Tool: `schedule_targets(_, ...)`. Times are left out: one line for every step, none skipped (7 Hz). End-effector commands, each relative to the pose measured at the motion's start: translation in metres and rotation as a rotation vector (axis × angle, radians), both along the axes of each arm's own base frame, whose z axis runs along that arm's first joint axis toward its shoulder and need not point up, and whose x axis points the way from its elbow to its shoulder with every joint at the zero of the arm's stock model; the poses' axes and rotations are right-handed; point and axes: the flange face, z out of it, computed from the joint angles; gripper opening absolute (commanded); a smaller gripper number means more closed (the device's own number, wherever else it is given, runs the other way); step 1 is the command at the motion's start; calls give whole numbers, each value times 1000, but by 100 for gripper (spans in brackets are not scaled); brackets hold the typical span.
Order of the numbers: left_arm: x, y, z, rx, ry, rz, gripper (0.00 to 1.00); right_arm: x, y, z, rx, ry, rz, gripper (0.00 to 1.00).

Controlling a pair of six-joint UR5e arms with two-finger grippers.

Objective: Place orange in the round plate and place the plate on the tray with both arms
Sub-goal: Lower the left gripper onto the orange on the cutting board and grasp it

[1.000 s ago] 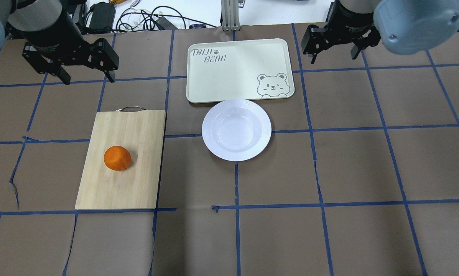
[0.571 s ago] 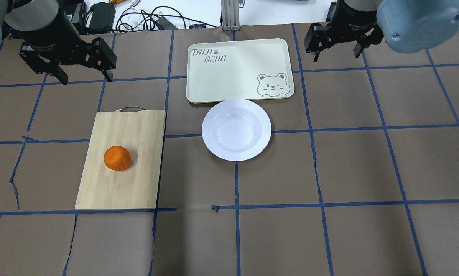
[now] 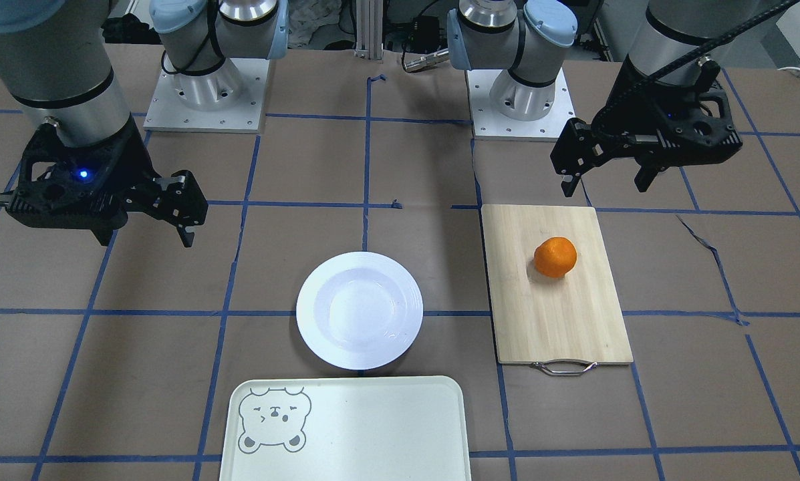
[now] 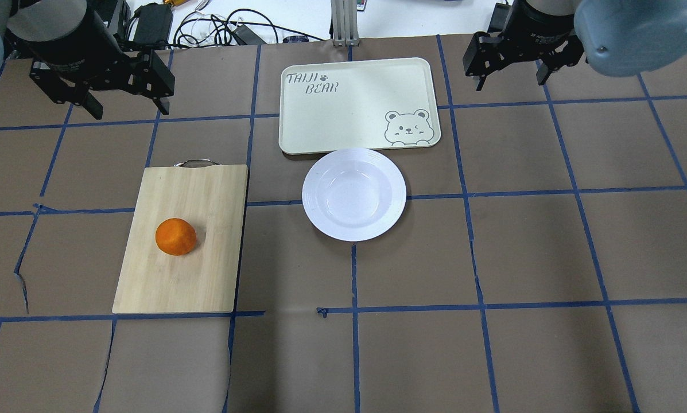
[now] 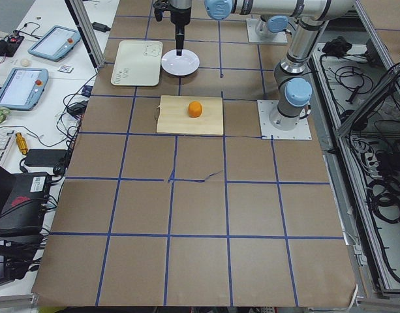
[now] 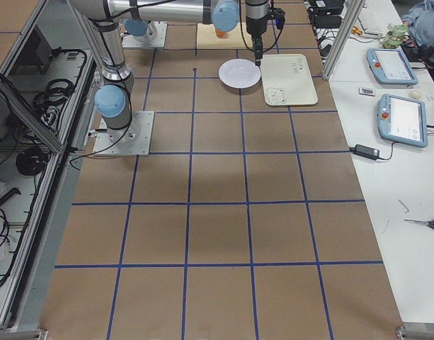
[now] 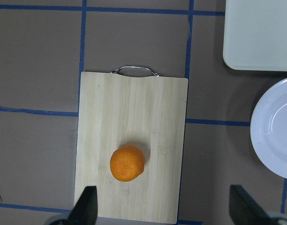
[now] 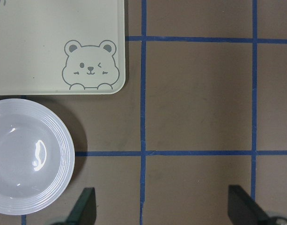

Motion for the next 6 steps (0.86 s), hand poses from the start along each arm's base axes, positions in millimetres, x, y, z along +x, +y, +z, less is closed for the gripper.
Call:
schedule_targets(2, -5, -12, 38, -5, 3, 100, -10, -2, -1, 6, -3, -17, 100)
schedule_targets(5, -8, -15, 35, -2, 9, 100, -11, -2, -1, 6, -3, -18, 100)
schedule_targets(18, -7, -37, 76, 3, 38, 100, -11, -2, -1, 10, -3, -18, 100)
schedule_targets(61, -9, -70, 105, 21, 127, 100, -11, -2, -1, 7, -3, -18, 100)
schedule_targets(93, -11, -111, 100, 83, 188, 100, -11, -2, -1, 9, -3, -18, 100)
schedule_targets(98, -3, -154, 128, 128, 206, 100, -11, -1, -1, 9, -3, -18, 100)
